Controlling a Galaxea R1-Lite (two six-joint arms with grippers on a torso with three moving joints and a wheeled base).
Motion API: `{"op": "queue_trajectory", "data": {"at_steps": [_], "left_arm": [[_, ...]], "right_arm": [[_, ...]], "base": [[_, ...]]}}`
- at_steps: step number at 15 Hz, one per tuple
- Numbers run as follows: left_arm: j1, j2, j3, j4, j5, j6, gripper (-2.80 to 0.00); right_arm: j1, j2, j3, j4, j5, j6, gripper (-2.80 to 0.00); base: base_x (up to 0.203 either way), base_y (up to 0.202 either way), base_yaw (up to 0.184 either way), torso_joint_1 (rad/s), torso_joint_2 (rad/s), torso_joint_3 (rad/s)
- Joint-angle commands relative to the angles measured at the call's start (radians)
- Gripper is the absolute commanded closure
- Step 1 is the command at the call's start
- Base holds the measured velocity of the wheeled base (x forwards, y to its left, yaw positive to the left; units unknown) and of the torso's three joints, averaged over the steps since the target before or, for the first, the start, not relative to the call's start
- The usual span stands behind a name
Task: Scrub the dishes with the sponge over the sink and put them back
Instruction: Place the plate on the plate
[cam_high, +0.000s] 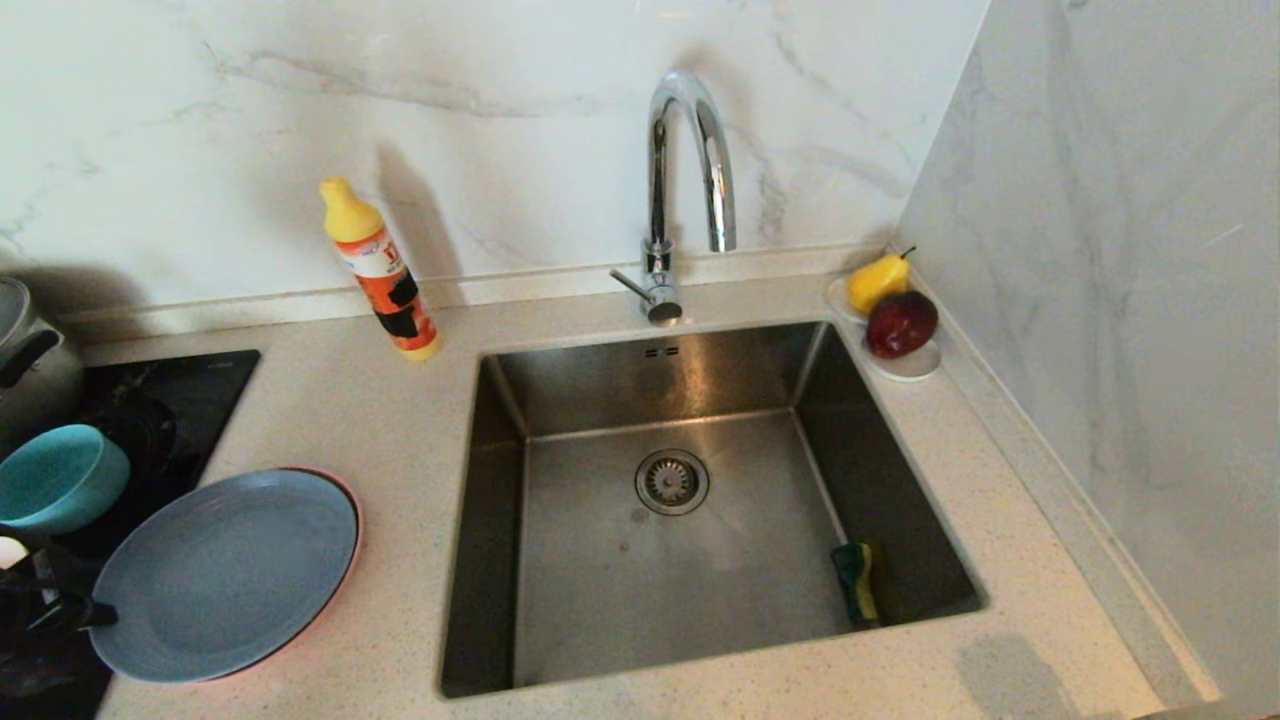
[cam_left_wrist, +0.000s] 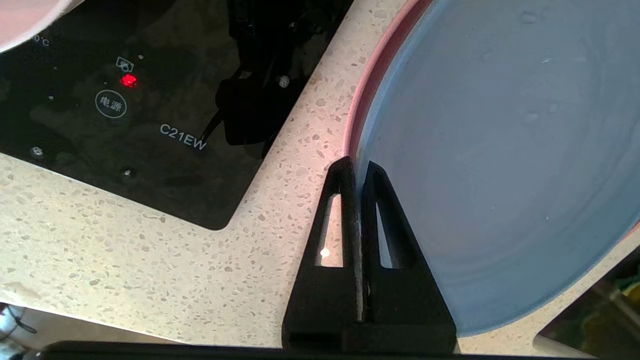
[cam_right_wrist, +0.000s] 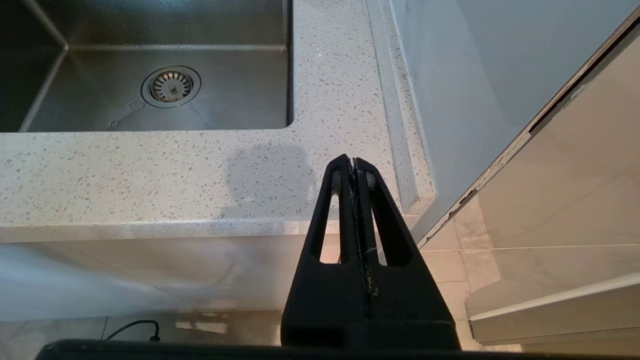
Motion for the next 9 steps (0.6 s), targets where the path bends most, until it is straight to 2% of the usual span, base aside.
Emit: {"op": "queue_trajectory", "data": {"at_steps": [1, 5, 8, 9], "left_arm": [[0.001, -0.006, -0.003, 0.000, -0.008, -0.002, -2.80], [0.001, -0.018, -0.007, 0.002, -0.041, -0.008, -2.80], [0.001, -0.062, -0.077, 0.013, -0.039, -0.048, -2.80], [0.001, -0.077, -0.102, 0.020, -0.035, -0.062, 0.00]], "right_arm": [[0.000, -0.002, 0.000, 0.000, 0.000, 0.000, 0.00], [0.000, -0.002, 0.000, 0.000, 0.000, 0.000, 0.00], [0.000, -0.002, 0.000, 0.000, 0.000, 0.000, 0.00], [0.000, -0.002, 0.000, 0.000, 0.000, 0.000, 0.00]], "base": [[0.000, 0.000, 0.000, 0.000, 0.00, 0.000], [0.000, 0.000, 0.000, 0.000, 0.00, 0.000], [0.000, 0.000, 0.000, 0.000, 0.00, 0.000], [0.000, 0.000, 0.000, 0.000, 0.00, 0.000]]}}
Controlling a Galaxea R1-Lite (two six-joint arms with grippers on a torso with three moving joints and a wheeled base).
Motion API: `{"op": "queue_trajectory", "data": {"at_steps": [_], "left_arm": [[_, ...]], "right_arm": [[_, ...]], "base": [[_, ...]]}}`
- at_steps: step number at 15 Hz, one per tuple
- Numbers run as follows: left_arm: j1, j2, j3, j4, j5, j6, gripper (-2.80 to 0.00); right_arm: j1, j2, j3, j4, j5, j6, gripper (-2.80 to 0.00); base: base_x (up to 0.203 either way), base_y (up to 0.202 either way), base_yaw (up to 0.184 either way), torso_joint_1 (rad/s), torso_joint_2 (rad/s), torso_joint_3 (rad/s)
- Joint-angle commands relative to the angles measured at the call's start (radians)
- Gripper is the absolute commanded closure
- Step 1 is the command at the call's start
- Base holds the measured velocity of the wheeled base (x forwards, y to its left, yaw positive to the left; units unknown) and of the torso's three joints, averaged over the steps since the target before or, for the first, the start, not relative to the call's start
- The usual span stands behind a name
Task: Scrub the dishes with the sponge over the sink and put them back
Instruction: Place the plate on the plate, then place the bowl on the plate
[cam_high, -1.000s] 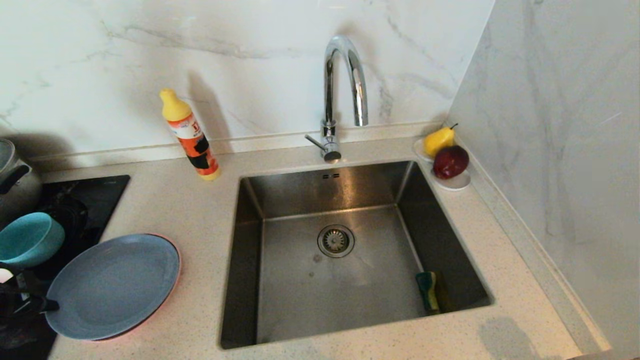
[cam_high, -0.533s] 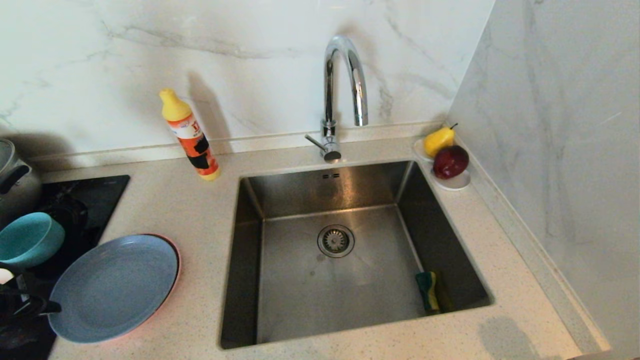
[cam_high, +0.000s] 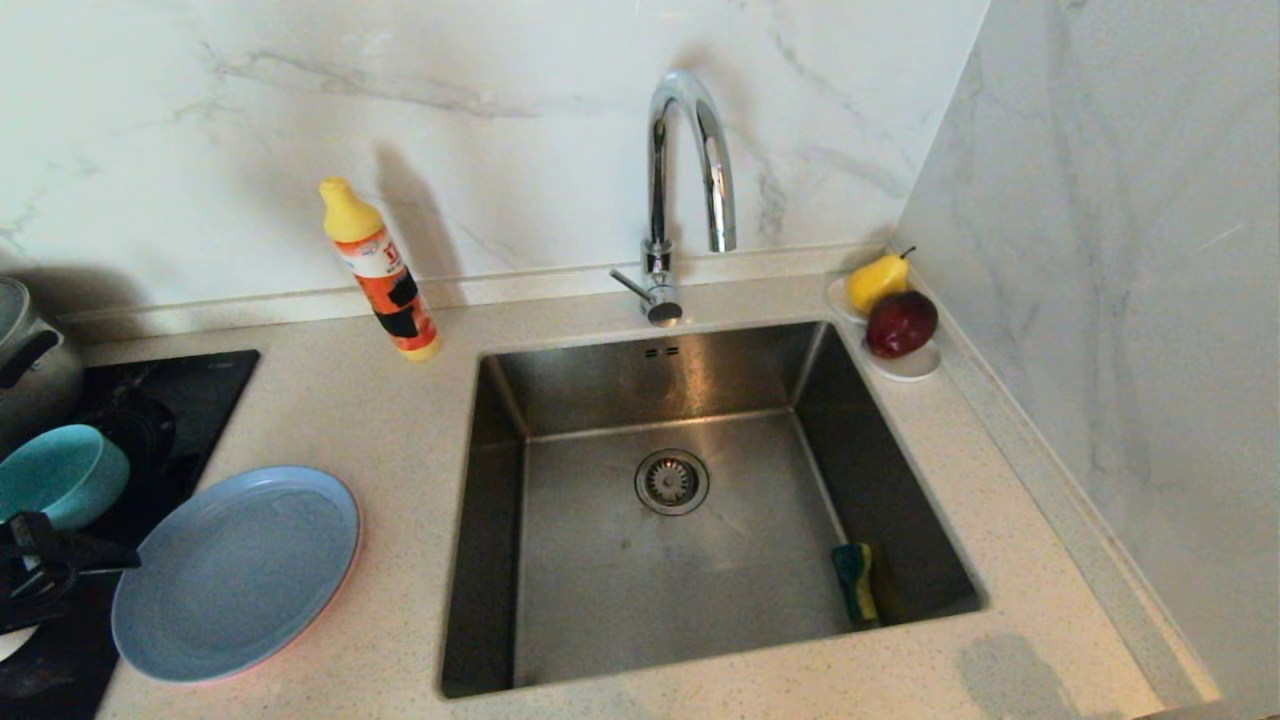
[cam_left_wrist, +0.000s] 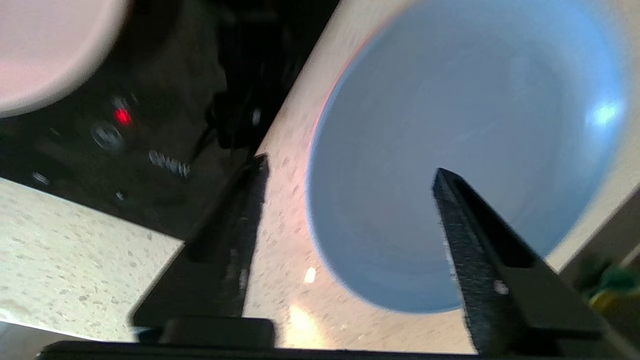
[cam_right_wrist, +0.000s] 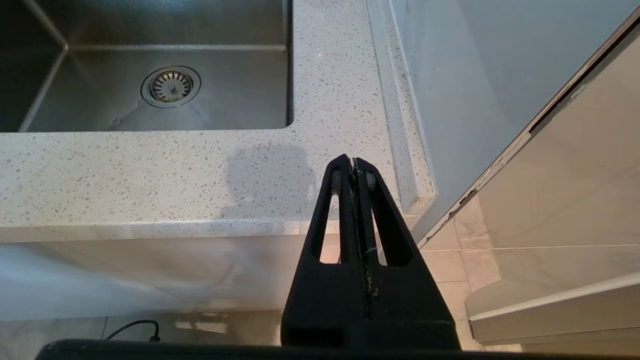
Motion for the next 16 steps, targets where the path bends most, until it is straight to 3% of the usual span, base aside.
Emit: {"op": "queue_trajectory", "data": {"at_steps": [1, 4, 10, 14, 15, 16], "left_arm": [[0.000, -0.040, -0.055, 0.007, 0.007, -0.015, 0.00], [-0.001, -0.041, -0.124, 0.007, 0.025, -0.002, 0.00], [0.000, 0.103, -0.290, 0.005, 0.146, 0.073, 0.00], [0.028, 0.203, -0.321, 0.031, 0.269, 0.102, 0.00], [0.030, 0.205, -0.321, 0.033, 0.269, 0.099, -2.80], [0.030, 0.205, -0.324, 0.040, 0.270, 0.091, -2.80]], "right_arm": [[0.000, -0.002, 0.000, 0.000, 0.000, 0.000, 0.00], [0.000, -0.002, 0.000, 0.000, 0.000, 0.000, 0.00], [0.000, -0.002, 0.000, 0.000, 0.002, 0.000, 0.00], [0.000, -0.002, 0.000, 0.000, 0.000, 0.000, 0.00], [0.000, -0.002, 0.000, 0.000, 0.000, 0.000, 0.00], [0.000, -0.002, 0.000, 0.000, 0.000, 0.000, 0.00]], "base": [[0.000, 0.000, 0.000, 0.000, 0.00, 0.000], [0.000, 0.000, 0.000, 0.000, 0.00, 0.000], [0.000, 0.000, 0.000, 0.000, 0.00, 0.000], [0.000, 0.000, 0.000, 0.000, 0.00, 0.000], [0.000, 0.000, 0.000, 0.000, 0.00, 0.000], [0.000, 0.000, 0.000, 0.000, 0.00, 0.000]]}}
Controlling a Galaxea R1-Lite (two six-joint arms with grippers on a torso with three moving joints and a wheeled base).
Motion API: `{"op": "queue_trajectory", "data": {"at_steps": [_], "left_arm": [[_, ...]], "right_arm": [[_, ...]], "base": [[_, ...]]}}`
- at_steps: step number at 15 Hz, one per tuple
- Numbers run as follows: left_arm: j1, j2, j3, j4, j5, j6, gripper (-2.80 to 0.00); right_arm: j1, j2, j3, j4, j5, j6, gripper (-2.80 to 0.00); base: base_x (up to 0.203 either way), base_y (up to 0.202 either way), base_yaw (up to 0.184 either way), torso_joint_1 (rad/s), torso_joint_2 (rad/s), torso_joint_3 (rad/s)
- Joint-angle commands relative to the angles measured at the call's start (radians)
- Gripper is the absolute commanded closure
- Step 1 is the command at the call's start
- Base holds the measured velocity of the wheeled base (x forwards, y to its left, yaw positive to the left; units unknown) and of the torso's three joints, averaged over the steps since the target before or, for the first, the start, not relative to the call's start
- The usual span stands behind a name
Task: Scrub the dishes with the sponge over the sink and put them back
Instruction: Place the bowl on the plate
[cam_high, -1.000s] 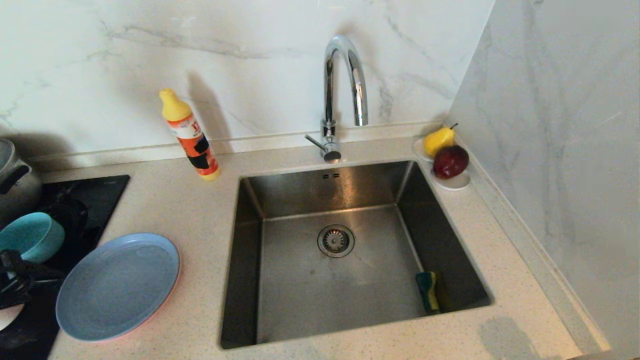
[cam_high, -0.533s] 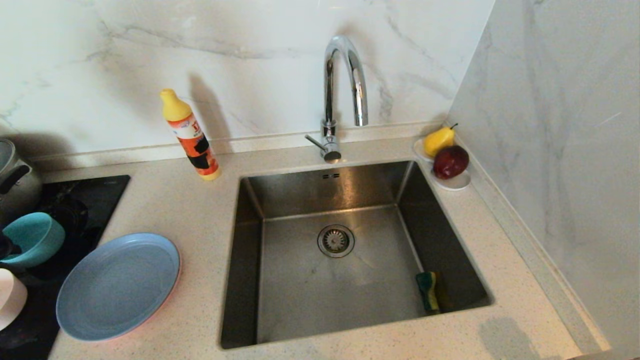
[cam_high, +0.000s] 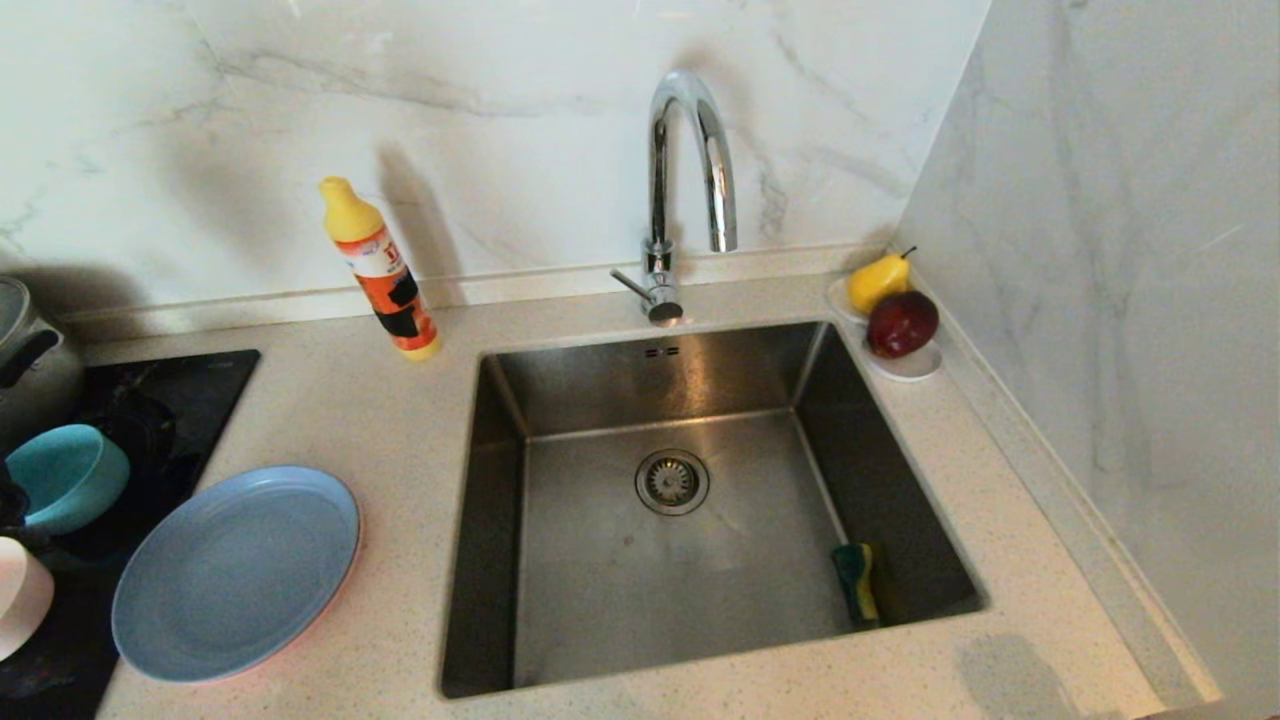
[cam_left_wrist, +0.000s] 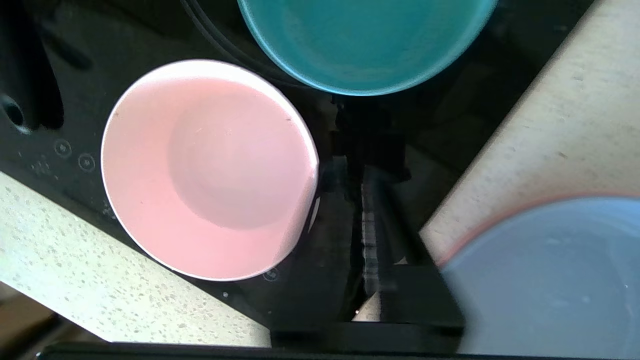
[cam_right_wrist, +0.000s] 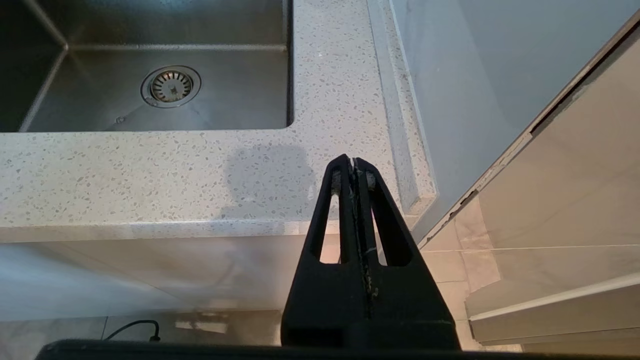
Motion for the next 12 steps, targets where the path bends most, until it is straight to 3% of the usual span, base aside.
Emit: {"op": "queue_trajectory", "data": {"at_steps": [1, 5, 12], "left_arm": [[0.004, 0.030, 0.001, 0.018, 0.002, -0.005, -2.80], [0.019, 0.060, -0.001, 0.085, 0.007, -0.009, -2.80], [0.044, 0.102, 0.002, 0.090, 0.002, -0.024, -2.80]], "right_arm": [[0.000, -0.002, 0.000, 0.000, 0.000, 0.000, 0.00], [0.000, -0.002, 0.000, 0.000, 0.000, 0.000, 0.00], [0.000, -0.002, 0.000, 0.000, 0.000, 0.000, 0.00]], "base": [[0.000, 0.000, 0.000, 0.000, 0.00, 0.000], [0.000, 0.000, 0.000, 0.000, 0.00, 0.000], [0.000, 0.000, 0.000, 0.000, 0.00, 0.000]]}}
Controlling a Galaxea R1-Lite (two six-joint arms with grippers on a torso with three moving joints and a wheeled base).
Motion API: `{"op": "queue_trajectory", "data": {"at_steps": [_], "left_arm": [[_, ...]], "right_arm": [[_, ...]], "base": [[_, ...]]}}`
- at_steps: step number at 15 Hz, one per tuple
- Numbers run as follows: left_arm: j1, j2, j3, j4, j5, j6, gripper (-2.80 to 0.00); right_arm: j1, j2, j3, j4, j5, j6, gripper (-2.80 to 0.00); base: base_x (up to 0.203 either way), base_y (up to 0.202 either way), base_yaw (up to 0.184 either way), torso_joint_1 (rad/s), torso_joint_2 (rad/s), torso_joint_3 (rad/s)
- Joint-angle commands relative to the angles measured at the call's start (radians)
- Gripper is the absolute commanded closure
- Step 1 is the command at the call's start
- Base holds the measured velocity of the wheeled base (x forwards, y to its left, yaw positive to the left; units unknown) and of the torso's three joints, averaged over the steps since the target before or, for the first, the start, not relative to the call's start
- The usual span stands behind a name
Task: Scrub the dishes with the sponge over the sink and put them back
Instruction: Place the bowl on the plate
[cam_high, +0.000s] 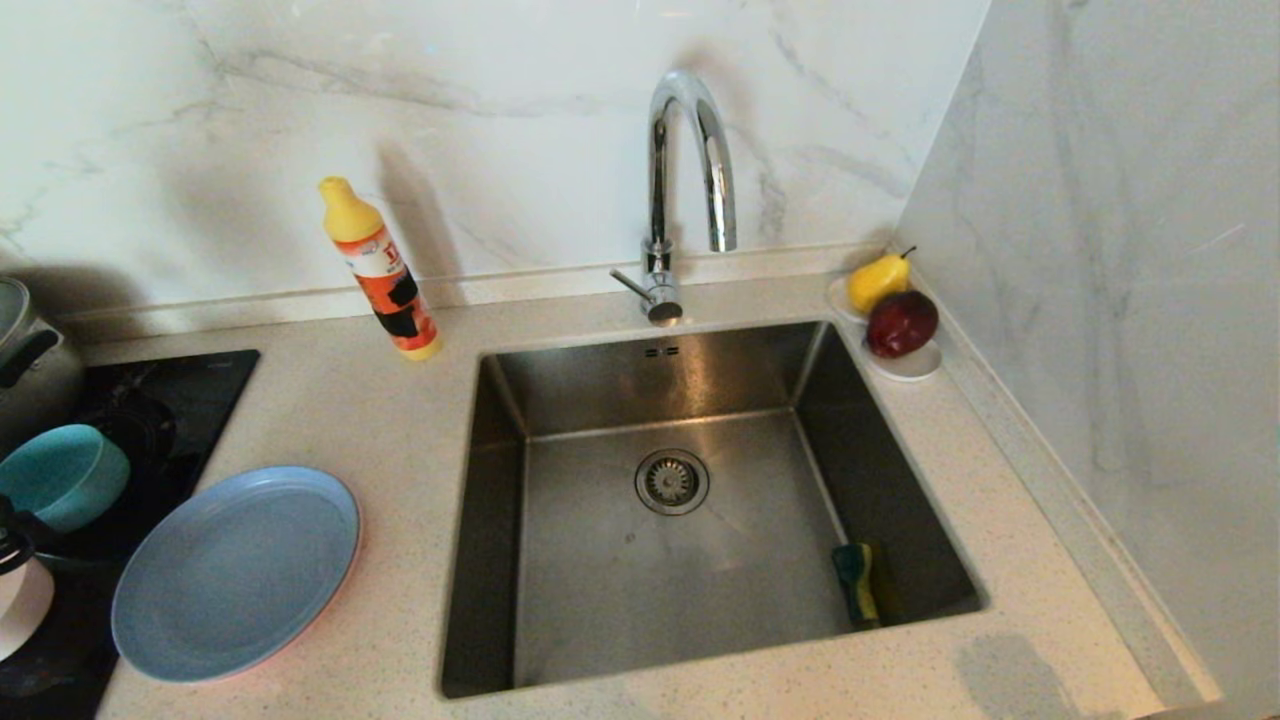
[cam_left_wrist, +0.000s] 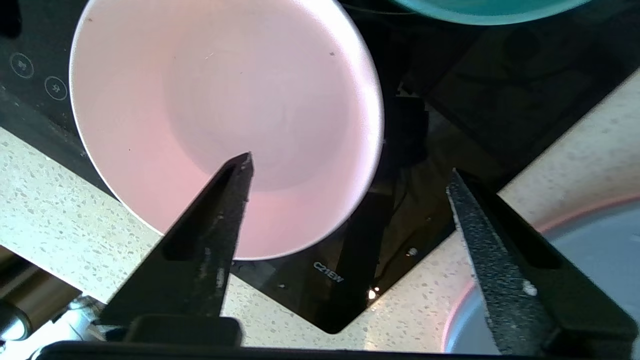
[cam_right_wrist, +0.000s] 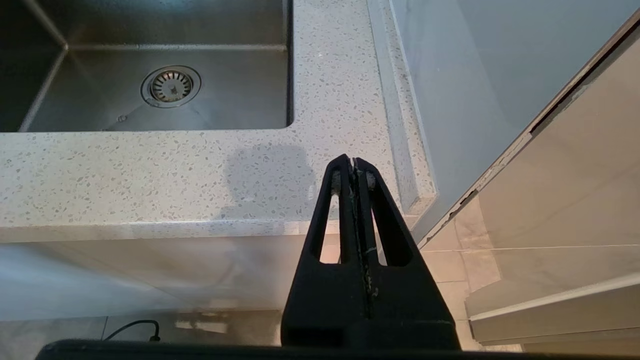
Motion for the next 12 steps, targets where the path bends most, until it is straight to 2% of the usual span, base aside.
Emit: {"op": "queue_trajectory", "data": {"at_steps": [1, 10, 11, 12], "left_arm": [[0.002, 0.024, 0.006, 0.003, -0.004, 0.000, -2.80], [0.003, 0.086, 0.018, -0.010, -0.016, -0.016, -2.80], [0.004, 0.086, 0.013, -0.010, -0.016, -0.016, 0.00], [0.004, 0.086, 0.013, -0.010, -0.016, -0.016, 0.00]], "right_arm": [[0.000, -0.002, 0.000, 0.000, 0.000, 0.000, 0.00], [0.000, -0.002, 0.000, 0.000, 0.000, 0.000, 0.00], [0.000, -0.002, 0.000, 0.000, 0.000, 0.000, 0.00], [0.000, -0.002, 0.000, 0.000, 0.000, 0.000, 0.00]], "base": [[0.000, 0.000, 0.000, 0.000, 0.00, 0.000], [0.000, 0.000, 0.000, 0.000, 0.00, 0.000], [0.000, 0.000, 0.000, 0.000, 0.00, 0.000], [0.000, 0.000, 0.000, 0.000, 0.00, 0.000]]}}
